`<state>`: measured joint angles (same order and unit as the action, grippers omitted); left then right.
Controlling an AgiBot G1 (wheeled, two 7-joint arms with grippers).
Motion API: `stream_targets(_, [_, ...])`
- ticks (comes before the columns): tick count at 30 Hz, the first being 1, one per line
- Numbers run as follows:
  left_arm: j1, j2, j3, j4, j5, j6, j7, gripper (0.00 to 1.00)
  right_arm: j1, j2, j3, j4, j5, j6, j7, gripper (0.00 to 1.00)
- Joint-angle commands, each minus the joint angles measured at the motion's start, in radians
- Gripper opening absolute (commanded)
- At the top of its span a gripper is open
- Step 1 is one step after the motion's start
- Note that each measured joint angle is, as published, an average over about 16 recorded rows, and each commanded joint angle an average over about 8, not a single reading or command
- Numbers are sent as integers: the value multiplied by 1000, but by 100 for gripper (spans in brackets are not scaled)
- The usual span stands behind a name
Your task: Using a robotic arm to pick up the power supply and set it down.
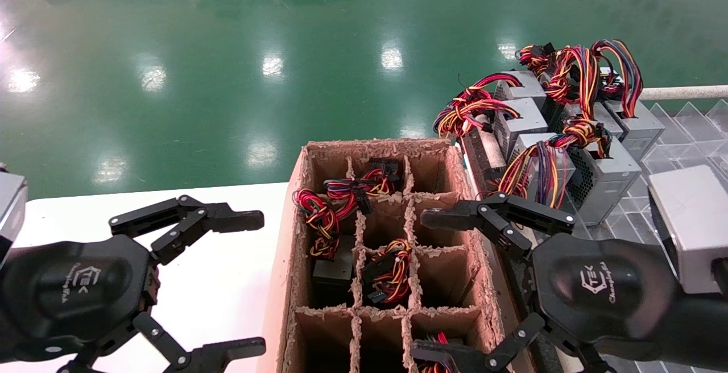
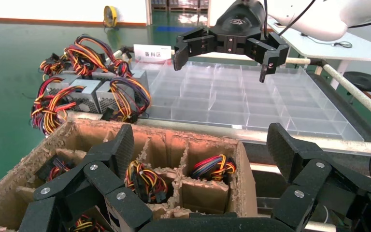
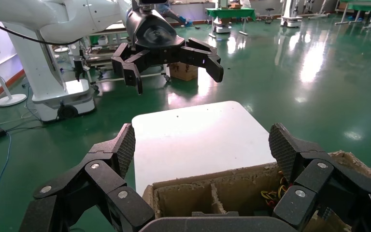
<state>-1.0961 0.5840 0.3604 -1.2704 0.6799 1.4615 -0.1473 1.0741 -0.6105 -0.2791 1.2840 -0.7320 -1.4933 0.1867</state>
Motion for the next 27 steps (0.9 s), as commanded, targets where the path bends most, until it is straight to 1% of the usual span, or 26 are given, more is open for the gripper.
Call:
stream_targets(1, [0, 0, 0, 0, 0, 0, 0, 100, 0, 0, 0, 0, 0, 0, 0, 100])
stream_targets(21, [0, 0, 0, 0, 0, 0, 0, 100, 0, 0, 0, 0, 0, 0, 0, 100])
stream_targets(22, [0, 0, 0, 0, 0, 0, 0, 96, 0, 0, 0, 0, 0, 0, 0, 100])
stream_targets(27, [0, 0, 0, 0, 0, 0, 0, 34, 0, 0, 0, 0, 0, 0, 0, 100])
